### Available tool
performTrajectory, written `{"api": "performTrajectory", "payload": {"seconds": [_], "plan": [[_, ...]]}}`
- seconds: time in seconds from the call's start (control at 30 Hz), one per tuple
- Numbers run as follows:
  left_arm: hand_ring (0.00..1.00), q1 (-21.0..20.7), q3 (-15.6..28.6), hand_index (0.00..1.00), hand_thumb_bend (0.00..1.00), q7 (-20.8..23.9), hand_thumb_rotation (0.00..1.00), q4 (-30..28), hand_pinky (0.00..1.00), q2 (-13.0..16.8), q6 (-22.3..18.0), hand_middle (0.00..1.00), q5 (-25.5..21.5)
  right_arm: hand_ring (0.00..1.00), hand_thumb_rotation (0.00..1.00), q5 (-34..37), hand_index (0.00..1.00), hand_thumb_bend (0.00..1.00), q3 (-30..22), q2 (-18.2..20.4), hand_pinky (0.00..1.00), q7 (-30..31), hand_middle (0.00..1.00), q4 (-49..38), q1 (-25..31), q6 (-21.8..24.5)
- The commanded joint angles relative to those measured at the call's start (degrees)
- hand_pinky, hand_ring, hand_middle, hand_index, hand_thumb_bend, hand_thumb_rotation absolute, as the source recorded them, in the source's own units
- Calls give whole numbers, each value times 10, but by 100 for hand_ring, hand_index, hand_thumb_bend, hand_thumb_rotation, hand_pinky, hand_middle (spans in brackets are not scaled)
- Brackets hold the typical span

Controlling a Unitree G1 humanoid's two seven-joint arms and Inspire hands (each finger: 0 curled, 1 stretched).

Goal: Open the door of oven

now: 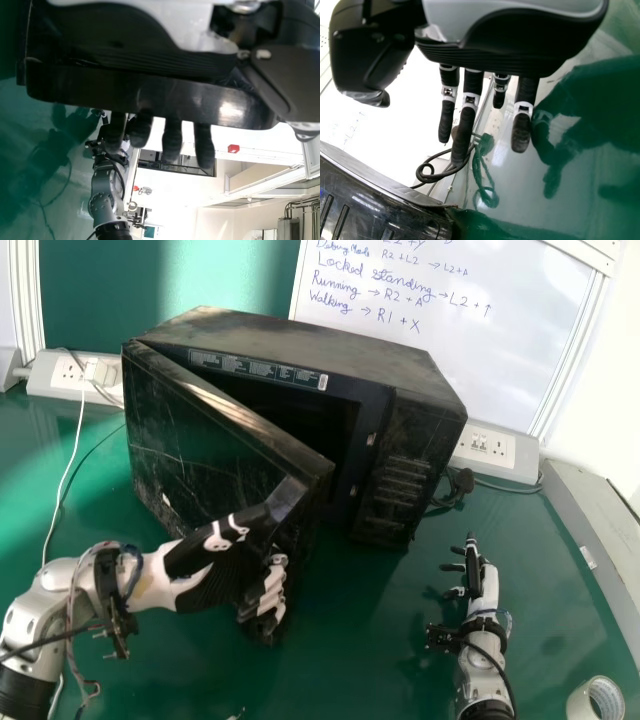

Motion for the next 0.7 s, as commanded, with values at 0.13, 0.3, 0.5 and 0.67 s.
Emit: {"api": "performTrajectory", "payload": {"seconds": [0.13,0.3,0.5,0.67], "plan": [[1,-16,93,8,98,12,85,-30,0,6,-23,6,-107,24,100,-4,62,69,4,-6,18,-6,37,8,4,6],[1,-2,94,9,93,-9,87,-23,0,2,-24,6,-116,23,100,-5,62,67,4,-6,18,-3,37,8,4,5],[0,9,100,8,97,0,89,-32,0,7,-39,5,-107,23,100,-2,63,69,4,-7,19,0,38,8,3,10],[1,-27,112,10,100,-57,77,18,0,32,-2,6,-152,24,100,-3,62,69,4,-6,18,-6,37,8,2,11]]}}
